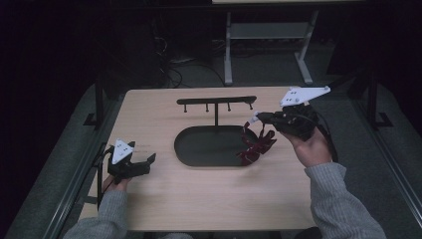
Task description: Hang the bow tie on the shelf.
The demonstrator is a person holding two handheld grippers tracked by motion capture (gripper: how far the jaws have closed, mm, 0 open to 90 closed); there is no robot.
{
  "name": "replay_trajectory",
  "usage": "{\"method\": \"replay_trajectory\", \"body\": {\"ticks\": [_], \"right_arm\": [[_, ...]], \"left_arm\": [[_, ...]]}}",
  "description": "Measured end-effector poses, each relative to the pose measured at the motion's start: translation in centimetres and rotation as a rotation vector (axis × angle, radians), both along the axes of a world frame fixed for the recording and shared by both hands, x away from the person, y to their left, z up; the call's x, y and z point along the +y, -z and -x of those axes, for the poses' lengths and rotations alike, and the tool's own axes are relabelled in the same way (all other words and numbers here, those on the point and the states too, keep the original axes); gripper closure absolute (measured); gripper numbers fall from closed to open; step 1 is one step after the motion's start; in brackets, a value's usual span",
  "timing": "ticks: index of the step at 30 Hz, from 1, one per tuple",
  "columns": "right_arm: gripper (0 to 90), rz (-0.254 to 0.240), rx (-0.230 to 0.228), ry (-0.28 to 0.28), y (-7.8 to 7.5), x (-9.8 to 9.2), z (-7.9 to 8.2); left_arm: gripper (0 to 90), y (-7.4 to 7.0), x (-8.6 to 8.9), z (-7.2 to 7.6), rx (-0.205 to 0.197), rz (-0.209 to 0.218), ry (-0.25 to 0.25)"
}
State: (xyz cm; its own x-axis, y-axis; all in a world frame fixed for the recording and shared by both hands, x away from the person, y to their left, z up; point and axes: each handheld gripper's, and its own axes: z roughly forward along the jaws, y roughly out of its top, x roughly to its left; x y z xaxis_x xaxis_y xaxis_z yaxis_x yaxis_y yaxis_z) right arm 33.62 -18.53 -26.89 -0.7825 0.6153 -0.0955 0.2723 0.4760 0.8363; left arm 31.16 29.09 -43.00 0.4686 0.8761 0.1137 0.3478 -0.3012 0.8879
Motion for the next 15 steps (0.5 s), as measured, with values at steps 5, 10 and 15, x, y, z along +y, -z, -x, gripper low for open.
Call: {"method": "replay_trajectory", "body": {"ticks": [5, 10, 15], "right_arm": [[88.1, 0.003, -0.001, -0.016, -0.3, 0.7, -0.6], [88.1, -0.001, -0.001, -0.027, -0.5, 1.3, -1.1], [88.0, 0.001, 0.000, -0.038, -0.7, 1.8, -1.4]], "left_arm": [[13.0, 0.0, 0.2, 0.0, 0.001, -0.004, -0.001], [13.0, 0.0, 0.1, 0.0, 0.000, -0.002, -0.002], [13.0, 0.0, 0.2, -0.1, 0.000, -0.004, -0.002]]}}
